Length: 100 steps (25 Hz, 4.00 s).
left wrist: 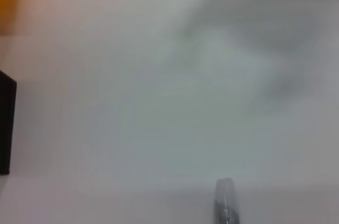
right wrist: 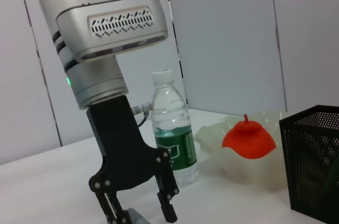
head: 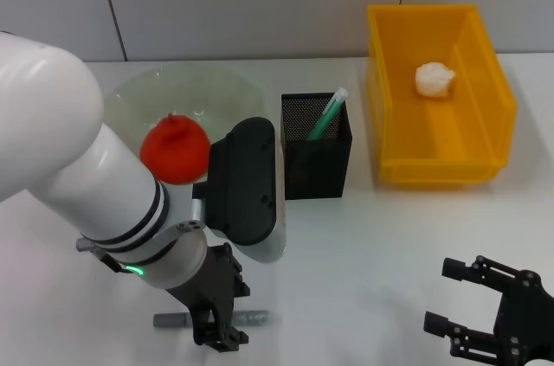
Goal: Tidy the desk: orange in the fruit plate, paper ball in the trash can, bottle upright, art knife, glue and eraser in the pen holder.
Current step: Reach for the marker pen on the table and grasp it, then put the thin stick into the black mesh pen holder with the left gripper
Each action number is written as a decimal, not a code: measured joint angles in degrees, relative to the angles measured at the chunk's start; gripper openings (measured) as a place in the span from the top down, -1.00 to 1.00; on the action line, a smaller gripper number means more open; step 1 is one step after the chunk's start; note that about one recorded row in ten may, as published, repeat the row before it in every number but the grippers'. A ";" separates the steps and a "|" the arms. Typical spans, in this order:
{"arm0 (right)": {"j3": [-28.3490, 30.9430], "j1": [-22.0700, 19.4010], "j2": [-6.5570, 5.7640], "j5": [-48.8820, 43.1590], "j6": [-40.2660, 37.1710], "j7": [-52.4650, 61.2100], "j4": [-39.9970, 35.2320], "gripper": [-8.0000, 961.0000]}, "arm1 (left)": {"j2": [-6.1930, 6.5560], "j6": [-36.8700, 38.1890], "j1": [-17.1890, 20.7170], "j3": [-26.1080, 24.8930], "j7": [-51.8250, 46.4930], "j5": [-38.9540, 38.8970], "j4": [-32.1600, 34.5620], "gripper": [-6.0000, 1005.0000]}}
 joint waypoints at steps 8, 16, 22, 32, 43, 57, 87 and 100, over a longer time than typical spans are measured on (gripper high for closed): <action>0.00 0.05 0.00 -0.07 0.00 0.00 0.00 -0.63 | 0.00 -0.42 -0.27 0.08 -0.09 0.45 -0.61 -0.05; 0.00 0.04 0.00 -0.07 0.00 0.00 0.01 -0.63 | 0.00 -1.12 -1.14 0.37 -0.08 0.45 -2.69 0.12; 0.00 0.03 0.00 -0.07 0.00 0.01 0.01 -0.63 | 0.00 -1.51 -1.51 0.84 -0.07 0.45 -3.49 0.18; 0.00 0.04 0.00 -0.07 -0.01 0.09 0.01 -0.63 | 0.00 -1.63 -1.55 0.76 0.00 0.52 -4.05 0.29; 0.00 0.03 0.00 -0.06 0.30 0.38 0.00 -0.63 | 0.00 -2.30 -1.95 0.86 0.28 0.54 -5.21 0.32; 0.00 0.03 0.00 -0.06 0.35 0.44 0.01 -0.63 | 0.00 -3.27 -3.09 1.21 0.33 0.64 -7.55 0.52; 0.53 -0.16 -0.18 0.40 -0.10 0.54 0.00 -0.63 | 0.41 -10.75 5.17 -14.57 5.37 -22.41 14.27 0.69; 0.53 0.70 -0.18 0.13 0.22 0.54 0.00 -0.63 | 0.07 -47.45 11.80 -2.99 40.34 -64.73 -3.52 0.70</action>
